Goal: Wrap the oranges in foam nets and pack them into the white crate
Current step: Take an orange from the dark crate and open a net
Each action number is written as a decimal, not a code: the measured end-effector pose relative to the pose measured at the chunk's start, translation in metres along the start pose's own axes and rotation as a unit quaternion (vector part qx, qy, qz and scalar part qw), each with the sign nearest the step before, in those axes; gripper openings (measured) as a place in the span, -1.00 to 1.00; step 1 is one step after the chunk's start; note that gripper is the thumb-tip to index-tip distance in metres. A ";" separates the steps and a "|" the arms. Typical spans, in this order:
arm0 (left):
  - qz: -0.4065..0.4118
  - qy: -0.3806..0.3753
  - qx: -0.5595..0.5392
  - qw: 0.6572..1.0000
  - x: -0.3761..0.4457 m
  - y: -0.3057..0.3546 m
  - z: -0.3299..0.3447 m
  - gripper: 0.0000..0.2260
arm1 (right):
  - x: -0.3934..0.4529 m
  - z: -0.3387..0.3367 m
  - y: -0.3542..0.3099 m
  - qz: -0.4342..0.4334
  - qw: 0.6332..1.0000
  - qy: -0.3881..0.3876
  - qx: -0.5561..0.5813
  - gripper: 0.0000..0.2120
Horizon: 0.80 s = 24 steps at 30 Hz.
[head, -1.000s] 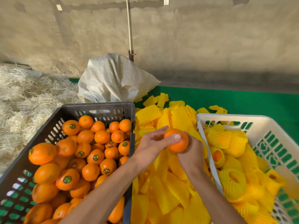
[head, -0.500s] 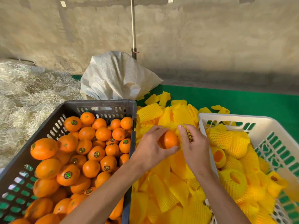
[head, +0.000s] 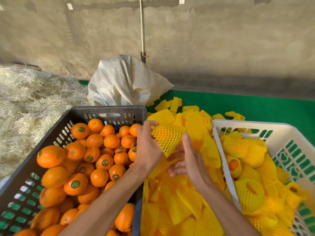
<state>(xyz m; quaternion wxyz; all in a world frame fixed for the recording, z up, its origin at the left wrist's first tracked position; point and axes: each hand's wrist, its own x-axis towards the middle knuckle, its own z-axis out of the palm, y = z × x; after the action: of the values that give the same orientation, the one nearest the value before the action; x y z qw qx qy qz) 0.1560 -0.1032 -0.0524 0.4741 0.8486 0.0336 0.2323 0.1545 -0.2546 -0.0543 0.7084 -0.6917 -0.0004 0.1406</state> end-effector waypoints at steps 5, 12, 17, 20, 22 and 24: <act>0.085 -0.127 -0.034 0.988 -0.006 0.004 0.010 -0.35 | 0.003 0.000 0.001 0.037 0.982 -0.026 0.183 -0.29; 0.133 -0.042 -0.008 0.990 0.009 0.001 -0.003 -0.63 | 0.017 -0.035 -0.004 -0.061 0.890 0.138 0.431 -0.32; -0.068 0.004 0.070 0.995 0.029 -0.036 -0.020 -0.66 | 0.027 -0.038 0.004 -0.053 0.922 0.153 0.352 -0.52; -0.293 -0.119 0.005 0.949 0.036 -0.049 -0.027 -0.50 | 0.032 -0.038 0.018 -0.032 0.980 0.118 0.156 -0.71; -0.343 -0.133 -0.061 0.928 0.041 -0.055 -0.032 -0.45 | 0.032 -0.037 0.030 -0.046 0.995 0.067 -0.064 -0.67; -0.337 -0.136 -0.042 0.931 0.038 -0.062 -0.036 -0.51 | 0.030 -0.032 0.043 -0.067 0.966 0.006 -0.249 -0.51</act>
<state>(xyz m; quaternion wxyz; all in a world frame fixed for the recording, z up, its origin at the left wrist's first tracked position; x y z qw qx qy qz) 0.1850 -0.0303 -0.0735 0.5601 0.7898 0.2432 -0.0578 0.1810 -0.2795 -0.1031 0.5219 -0.8453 -0.0770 0.0842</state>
